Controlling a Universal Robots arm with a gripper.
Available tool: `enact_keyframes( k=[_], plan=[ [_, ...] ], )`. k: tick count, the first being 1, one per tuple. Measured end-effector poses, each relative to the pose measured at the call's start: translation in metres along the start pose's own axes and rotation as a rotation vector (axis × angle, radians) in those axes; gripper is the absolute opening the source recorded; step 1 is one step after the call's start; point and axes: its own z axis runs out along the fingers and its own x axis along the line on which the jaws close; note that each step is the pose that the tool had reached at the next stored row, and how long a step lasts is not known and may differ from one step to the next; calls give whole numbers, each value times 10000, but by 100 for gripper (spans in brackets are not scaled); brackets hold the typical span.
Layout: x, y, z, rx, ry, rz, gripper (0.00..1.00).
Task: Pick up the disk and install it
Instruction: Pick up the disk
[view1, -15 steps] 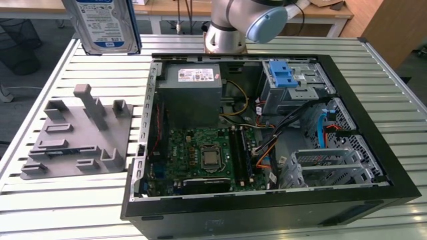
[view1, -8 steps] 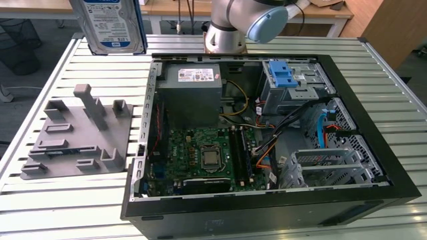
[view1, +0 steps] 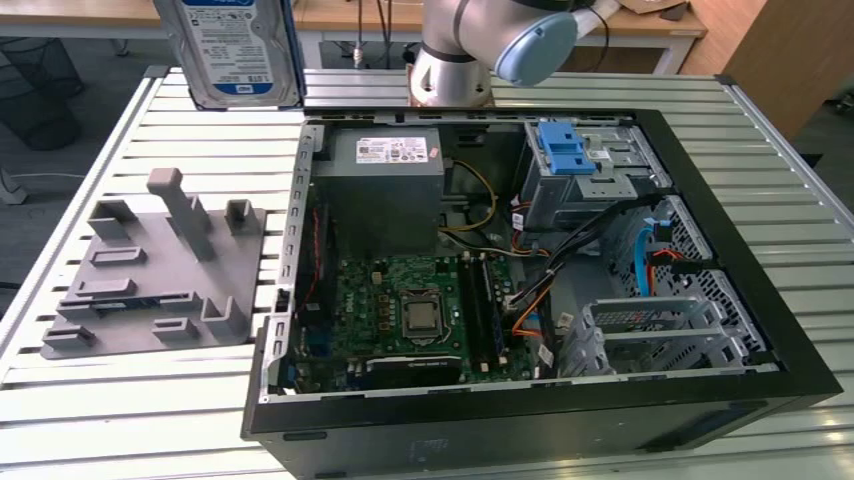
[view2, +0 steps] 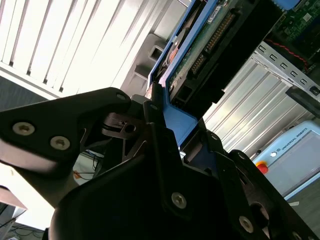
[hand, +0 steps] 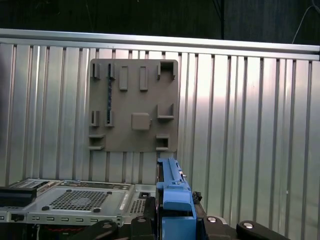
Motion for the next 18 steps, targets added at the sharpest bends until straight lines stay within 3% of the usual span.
enact_keyframes(
  k=[10,18],
  plan=[
    [7,-204,1,1,0,0,36],
    [18,-508,1,2,-1,0,36]
  ],
)
